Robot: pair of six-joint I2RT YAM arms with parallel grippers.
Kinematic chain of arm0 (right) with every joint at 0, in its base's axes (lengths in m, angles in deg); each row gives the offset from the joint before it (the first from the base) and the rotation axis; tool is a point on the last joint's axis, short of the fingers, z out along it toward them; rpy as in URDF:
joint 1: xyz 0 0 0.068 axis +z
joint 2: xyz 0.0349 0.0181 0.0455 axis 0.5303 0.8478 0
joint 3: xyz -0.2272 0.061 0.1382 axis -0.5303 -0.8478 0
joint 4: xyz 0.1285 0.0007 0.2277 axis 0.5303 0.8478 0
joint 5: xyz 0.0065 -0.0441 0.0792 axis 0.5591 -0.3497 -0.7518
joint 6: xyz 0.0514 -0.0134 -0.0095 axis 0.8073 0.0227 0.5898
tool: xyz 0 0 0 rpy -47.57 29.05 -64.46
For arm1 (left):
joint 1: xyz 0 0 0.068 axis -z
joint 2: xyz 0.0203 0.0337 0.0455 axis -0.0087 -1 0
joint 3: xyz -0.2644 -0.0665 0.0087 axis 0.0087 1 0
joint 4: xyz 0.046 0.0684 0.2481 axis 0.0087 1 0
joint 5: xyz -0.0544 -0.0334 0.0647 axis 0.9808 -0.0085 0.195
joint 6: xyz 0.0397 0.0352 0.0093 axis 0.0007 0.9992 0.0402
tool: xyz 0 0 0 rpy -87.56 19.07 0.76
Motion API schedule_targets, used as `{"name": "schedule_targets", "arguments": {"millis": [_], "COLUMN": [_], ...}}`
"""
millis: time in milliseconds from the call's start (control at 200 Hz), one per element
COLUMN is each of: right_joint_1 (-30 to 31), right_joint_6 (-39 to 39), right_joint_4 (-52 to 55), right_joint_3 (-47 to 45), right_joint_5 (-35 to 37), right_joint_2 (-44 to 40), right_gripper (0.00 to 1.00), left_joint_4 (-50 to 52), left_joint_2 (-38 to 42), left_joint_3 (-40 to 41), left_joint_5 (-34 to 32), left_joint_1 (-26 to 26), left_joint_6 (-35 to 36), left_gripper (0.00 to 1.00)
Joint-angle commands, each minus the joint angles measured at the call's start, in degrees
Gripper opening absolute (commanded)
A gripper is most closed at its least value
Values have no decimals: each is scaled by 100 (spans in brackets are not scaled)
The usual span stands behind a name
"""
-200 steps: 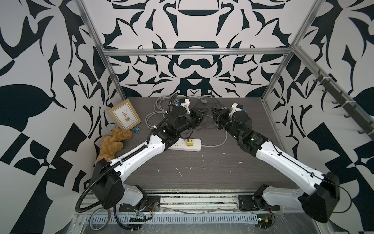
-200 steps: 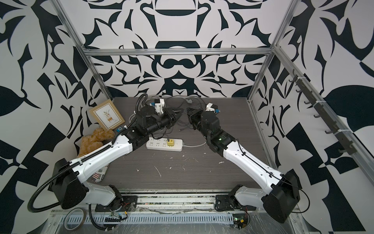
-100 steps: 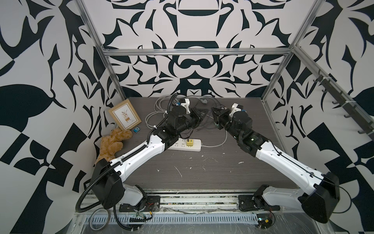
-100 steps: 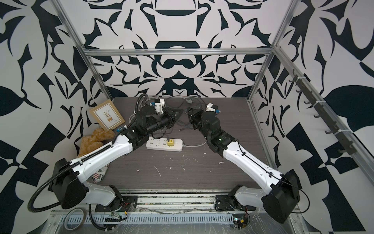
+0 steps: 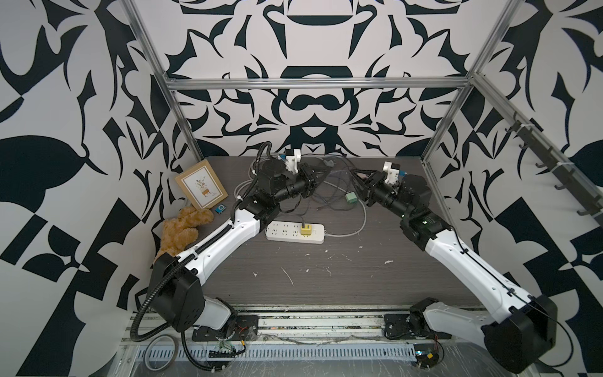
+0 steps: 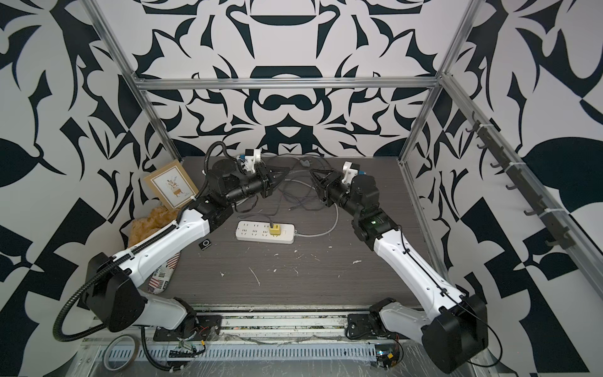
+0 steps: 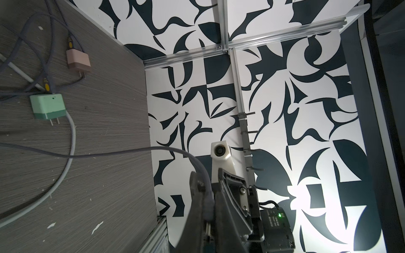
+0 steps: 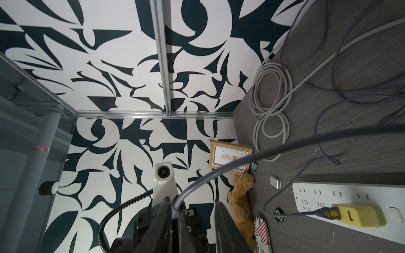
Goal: Charge mp3
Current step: Pick up the charging cable from the center of the board.
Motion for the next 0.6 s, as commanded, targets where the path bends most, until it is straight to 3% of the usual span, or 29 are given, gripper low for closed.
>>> {"name": "schedule_targets", "arguments": {"millis": [0, 250, 595], "right_joint_1": [13, 14, 14], "right_joint_6": [-3, 82, 132], "right_joint_4": [-474, -698, -873], "right_joint_3": [160, 344, 503], "right_joint_5": [-845, -1009, -993], "right_joint_2": [28, 230, 512], "right_gripper": [36, 36, 22], "left_joint_4": [-138, -216, -232], "left_joint_2": [-127, -236, -146], "left_joint_3": [-265, -362, -172], "left_joint_5": [703, 868, 928], "left_joint_1": [-24, -20, -20], "left_joint_6": [-39, -71, -49], "left_gripper": [0, 0, 0]}}
